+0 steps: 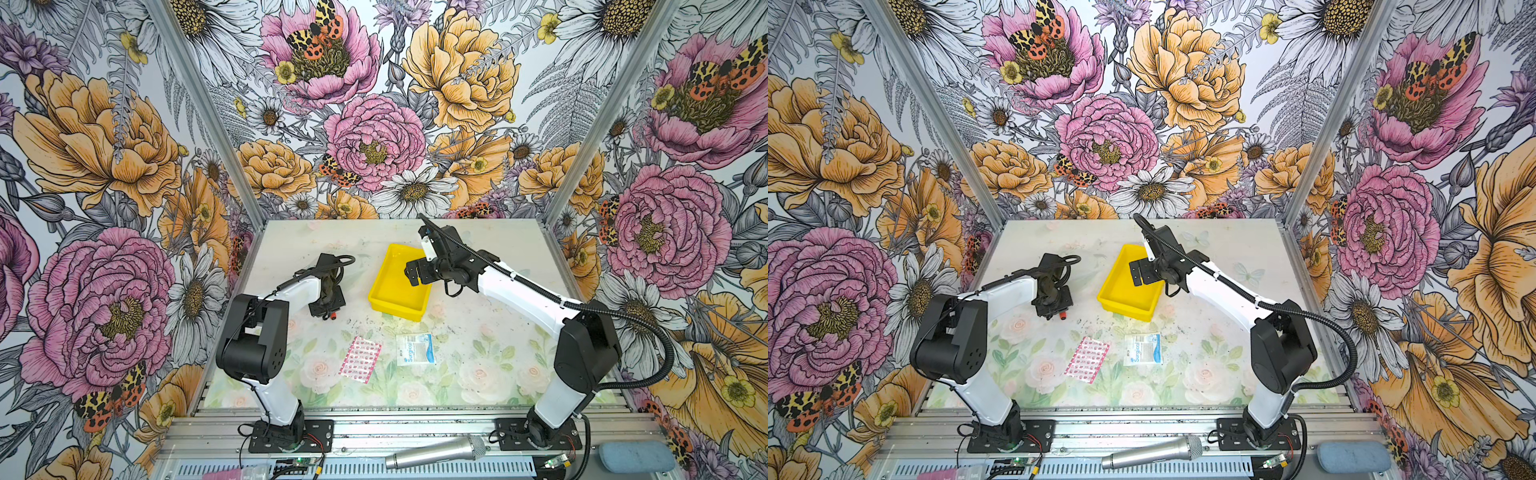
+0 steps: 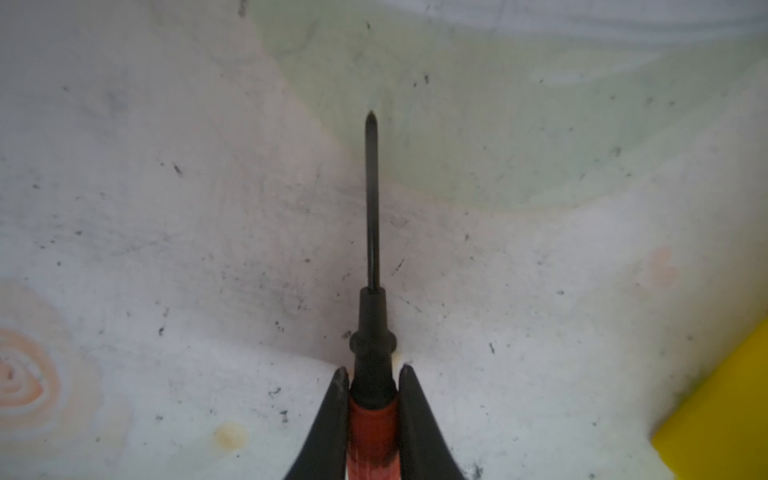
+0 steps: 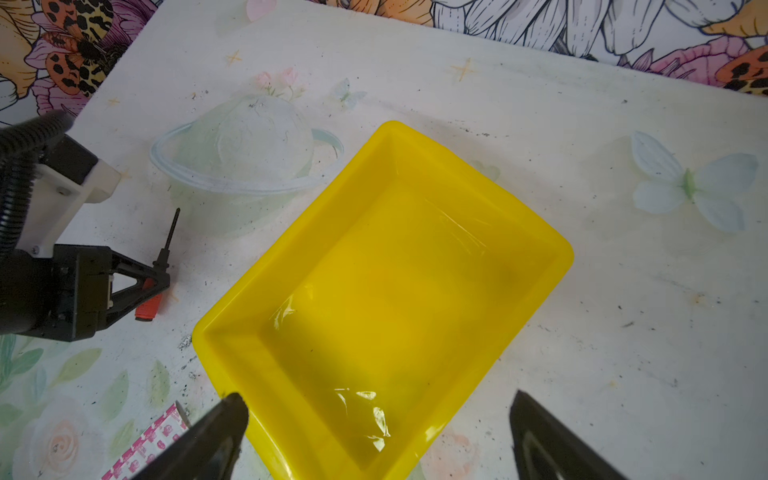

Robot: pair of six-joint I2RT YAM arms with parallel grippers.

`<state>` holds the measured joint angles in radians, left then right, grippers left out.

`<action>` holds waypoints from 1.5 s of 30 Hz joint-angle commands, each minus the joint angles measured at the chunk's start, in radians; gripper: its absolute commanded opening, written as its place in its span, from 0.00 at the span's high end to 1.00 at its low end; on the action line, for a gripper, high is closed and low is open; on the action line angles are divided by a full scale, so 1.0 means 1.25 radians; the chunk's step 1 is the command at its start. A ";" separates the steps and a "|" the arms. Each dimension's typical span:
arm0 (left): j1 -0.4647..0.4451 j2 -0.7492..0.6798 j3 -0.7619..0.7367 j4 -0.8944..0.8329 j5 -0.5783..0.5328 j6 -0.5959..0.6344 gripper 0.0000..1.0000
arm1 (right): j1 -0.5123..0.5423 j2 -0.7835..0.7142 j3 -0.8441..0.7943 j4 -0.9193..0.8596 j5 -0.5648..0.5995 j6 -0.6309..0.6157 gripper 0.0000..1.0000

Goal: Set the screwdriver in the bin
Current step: 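Lower the left gripper and close it on the screwdriver's red handle, then carry the screwdriver with the left gripper over the yellow bin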

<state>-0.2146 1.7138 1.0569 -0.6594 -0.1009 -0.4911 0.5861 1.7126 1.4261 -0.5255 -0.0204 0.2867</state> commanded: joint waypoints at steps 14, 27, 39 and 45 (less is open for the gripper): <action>-0.132 -0.011 0.303 -0.047 -0.009 0.104 0.97 | -0.077 -0.079 -0.038 0.052 -0.018 0.073 0.01; -0.243 0.141 0.458 -0.044 0.061 0.125 0.97 | -0.120 -0.141 -0.138 0.079 -0.022 0.117 0.01; -0.317 0.276 0.525 -0.052 0.069 0.114 0.96 | -0.157 -0.180 -0.205 0.079 -0.006 0.161 0.01; -0.324 0.320 0.540 -0.050 0.059 0.123 0.94 | -0.165 -0.188 -0.223 0.079 -0.007 0.177 0.01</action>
<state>-0.6151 2.0998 1.7020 -0.7197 -0.0280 -0.3481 0.3836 1.5146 1.1580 -0.4503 -0.0383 0.4824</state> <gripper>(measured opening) 0.192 0.995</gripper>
